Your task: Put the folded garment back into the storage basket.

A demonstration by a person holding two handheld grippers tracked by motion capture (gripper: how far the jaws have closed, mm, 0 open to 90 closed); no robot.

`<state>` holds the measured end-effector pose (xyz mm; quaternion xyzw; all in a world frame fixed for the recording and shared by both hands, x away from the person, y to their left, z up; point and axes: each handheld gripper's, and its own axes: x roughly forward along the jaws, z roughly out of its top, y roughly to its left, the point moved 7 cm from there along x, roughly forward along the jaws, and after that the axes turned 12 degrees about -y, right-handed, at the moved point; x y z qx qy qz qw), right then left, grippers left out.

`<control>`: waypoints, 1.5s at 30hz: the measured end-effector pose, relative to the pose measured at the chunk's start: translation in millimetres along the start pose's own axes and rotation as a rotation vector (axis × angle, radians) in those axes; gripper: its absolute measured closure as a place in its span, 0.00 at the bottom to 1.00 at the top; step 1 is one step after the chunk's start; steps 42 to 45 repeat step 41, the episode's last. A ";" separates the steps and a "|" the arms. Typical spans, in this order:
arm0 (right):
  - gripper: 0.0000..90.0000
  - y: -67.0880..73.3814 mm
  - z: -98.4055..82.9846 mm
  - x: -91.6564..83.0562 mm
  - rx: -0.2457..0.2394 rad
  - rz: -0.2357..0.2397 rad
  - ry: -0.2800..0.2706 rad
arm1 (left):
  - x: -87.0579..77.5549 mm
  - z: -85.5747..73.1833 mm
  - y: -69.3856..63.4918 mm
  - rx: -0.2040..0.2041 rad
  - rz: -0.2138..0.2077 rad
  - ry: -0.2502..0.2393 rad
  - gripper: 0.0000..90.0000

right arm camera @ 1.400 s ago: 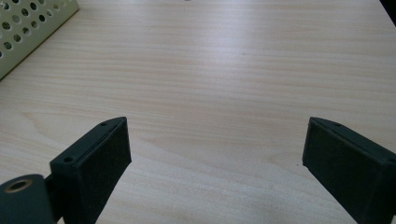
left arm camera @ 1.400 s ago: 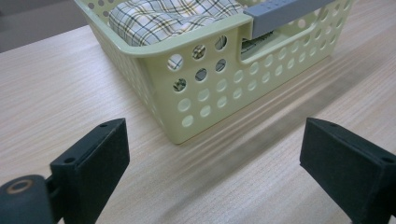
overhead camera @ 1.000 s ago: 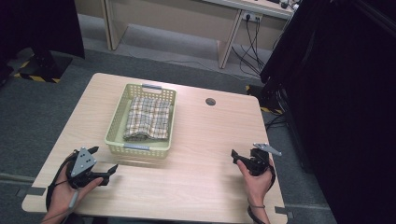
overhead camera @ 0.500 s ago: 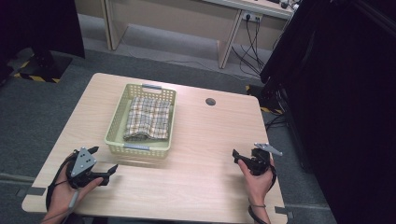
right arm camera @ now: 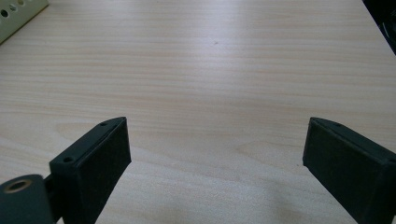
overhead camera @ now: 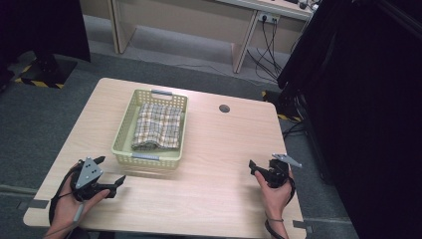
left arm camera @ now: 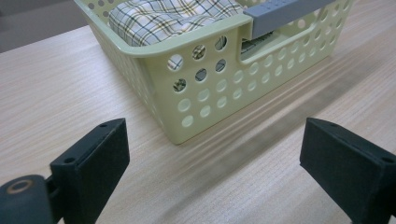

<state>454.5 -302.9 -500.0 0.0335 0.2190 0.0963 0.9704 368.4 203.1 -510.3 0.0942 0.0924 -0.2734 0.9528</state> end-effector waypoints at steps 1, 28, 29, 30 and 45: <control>0.09 -0.6 -0.5 0.2 -0.001 -0.001 0.001 | 0.0 0.0 0.0 0.000 0.000 0.000 0.09; 0.09 -10.1 -15.2 4.9 0.017 -0.021 0.008 | -0.1 0.0 -0.1 0.001 -0.003 0.000 0.09; 0.09 -9.9 -14.2 4.6 0.017 -0.020 -0.005 | -0.2 0.1 -0.1 0.001 -0.003 -0.001 0.09; 0.09 -10.0 -14.1 4.7 0.012 -0.020 -0.006 | -0.2 0.1 -0.1 0.001 -0.003 -0.001 0.09; 0.08 -9.7 -14.6 4.9 0.017 -0.009 0.001 | 0.2 -0.2 0.0 0.000 -0.004 0.004 0.09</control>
